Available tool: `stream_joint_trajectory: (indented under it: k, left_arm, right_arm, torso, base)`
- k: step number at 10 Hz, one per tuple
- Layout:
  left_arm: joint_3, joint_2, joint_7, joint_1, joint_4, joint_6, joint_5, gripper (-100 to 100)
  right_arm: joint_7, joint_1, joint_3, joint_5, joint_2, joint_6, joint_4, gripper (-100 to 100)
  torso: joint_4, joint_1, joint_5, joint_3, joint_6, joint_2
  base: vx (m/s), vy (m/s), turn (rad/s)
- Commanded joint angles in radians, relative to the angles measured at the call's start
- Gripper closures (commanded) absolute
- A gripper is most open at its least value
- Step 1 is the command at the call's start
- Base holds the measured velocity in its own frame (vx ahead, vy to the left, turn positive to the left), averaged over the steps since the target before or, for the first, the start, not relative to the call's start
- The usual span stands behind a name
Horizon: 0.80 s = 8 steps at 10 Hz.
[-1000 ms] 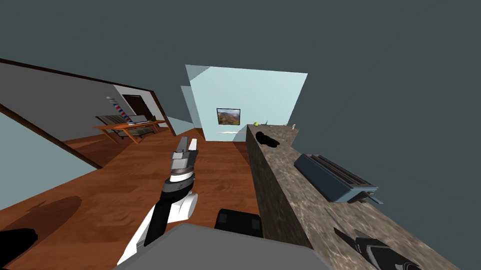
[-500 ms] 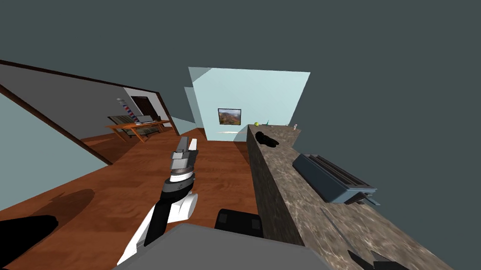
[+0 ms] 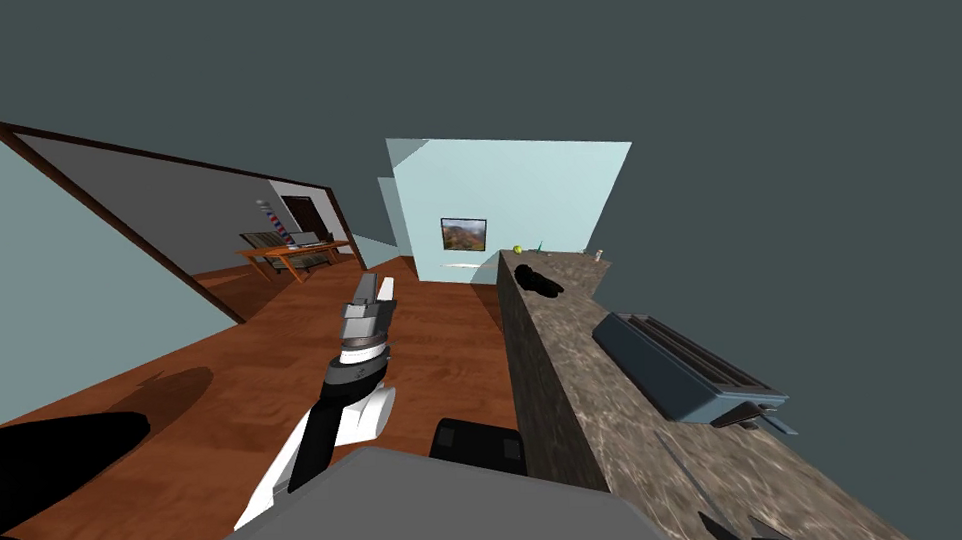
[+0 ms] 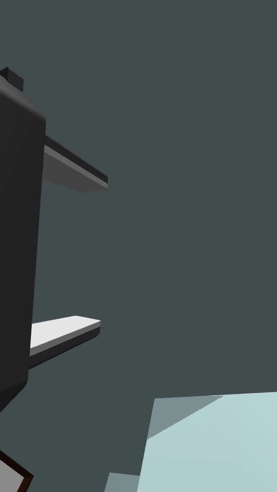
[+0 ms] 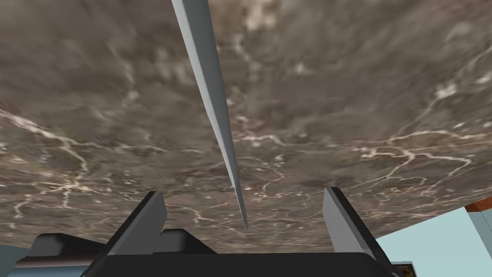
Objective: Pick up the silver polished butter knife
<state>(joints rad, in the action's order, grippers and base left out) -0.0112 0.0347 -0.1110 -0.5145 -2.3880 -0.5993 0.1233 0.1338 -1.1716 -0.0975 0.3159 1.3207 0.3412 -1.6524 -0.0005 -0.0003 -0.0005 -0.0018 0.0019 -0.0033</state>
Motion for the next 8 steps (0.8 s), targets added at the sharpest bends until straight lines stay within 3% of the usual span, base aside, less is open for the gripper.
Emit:
stream_joint_trajectory:
  k: [1,5,6,7,8]
  left_arm:
    - [0.000,0.000,0.000,0.000,0.000,0.000,0.000,0]
    - [0.000,0.000,0.000,0.000,0.000,0.000,0.000,0]
    - [0.000,0.000,0.000,0.000,0.000,0.000,0.000,0]
    - [0.000,0.000,0.000,0.000,0.000,0.000,0.000,0]
    - [0.000,0.000,0.000,0.000,0.000,0.000,0.000,0]
  right_arm:
    - [0.000,0.000,0.000,0.000,0.000,0.000,0.000,100]
    - [0.002,0.000,-0.002,0.001,0.001,-0.004,0.002,100]
    - [0.002,0.000,-0.002,0.001,0.001,-0.004,0.002,0]
    - [-0.012,-0.028,-0.032,-0.010,0.033,0.006,-0.018,100]
    - [-0.017,-0.039,-0.045,-0.014,0.046,0.008,-0.025,100]
  torso:
    - [0.000,0.000,0.000,0.000,0.000,0.000]
    - [0.000,-0.002,-0.003,0.001,0.000,0.001]
    - [0.000,-0.002,-0.003,0.001,0.000,0.001]
    - [0.000,-0.002,-0.003,0.001,0.000,0.002]
    - [0.000,-0.002,-0.002,0.002,0.001,0.004]
  base:
    - [0.000,0.000,0.000]
    - [0.000,0.000,0.000]
    - [0.000,0.000,0.000]
    - [-0.031,-0.002,-0.173]
    - [-0.055,0.003,-0.171]
